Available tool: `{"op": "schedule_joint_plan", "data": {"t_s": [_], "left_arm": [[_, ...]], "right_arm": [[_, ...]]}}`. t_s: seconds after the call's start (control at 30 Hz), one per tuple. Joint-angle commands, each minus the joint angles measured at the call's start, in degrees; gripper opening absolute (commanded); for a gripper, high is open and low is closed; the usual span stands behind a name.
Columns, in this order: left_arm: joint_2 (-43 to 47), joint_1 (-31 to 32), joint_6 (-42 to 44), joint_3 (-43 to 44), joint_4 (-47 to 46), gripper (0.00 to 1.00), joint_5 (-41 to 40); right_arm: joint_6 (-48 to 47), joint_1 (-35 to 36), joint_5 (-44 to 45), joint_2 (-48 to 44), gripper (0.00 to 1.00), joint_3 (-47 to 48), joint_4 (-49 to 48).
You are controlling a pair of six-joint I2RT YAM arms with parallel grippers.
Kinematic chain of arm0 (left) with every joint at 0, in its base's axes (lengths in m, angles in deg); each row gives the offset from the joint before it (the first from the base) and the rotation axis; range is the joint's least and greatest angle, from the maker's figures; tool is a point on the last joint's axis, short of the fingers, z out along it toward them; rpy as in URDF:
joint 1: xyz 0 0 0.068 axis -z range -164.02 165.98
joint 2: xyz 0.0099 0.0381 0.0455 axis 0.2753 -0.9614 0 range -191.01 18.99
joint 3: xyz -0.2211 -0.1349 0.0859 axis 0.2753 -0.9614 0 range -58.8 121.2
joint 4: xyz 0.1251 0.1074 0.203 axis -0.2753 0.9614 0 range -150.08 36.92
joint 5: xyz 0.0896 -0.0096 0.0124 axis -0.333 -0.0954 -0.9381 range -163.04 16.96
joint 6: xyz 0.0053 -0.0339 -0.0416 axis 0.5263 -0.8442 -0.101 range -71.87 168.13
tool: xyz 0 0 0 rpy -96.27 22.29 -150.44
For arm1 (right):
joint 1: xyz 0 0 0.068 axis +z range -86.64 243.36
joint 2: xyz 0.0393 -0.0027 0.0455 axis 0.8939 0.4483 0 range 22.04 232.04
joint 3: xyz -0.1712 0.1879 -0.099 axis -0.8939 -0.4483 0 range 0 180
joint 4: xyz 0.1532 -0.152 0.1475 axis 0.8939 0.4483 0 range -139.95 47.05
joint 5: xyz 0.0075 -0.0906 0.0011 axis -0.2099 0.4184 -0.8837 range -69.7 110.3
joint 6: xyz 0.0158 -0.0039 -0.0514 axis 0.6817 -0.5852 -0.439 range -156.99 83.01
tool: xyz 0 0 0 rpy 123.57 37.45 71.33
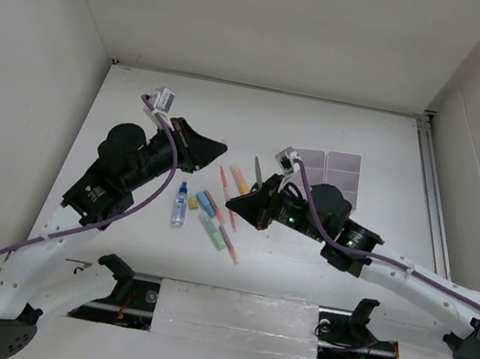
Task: Sort the stationery into containers
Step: Close the pen cap on the pen.
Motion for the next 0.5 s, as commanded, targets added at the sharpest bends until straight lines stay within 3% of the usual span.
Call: {"op": "schedule_joint_plan", "data": {"t_s": [0.0, 0.47], "left_arm": [[1.13, 0.02, 0.94, -0.02, -3.74, 0.0, 0.46], [5.78, 0.02, 0.41, -5.91, -8.48, 0.0, -2.44]], "right_arm": [[0.37, 0.47, 1.63, 0.17, 0.0, 2.91, -3.73], [2.13, 0.47, 2.77, -2.11, 0.0, 1.77, -6.01]]}}
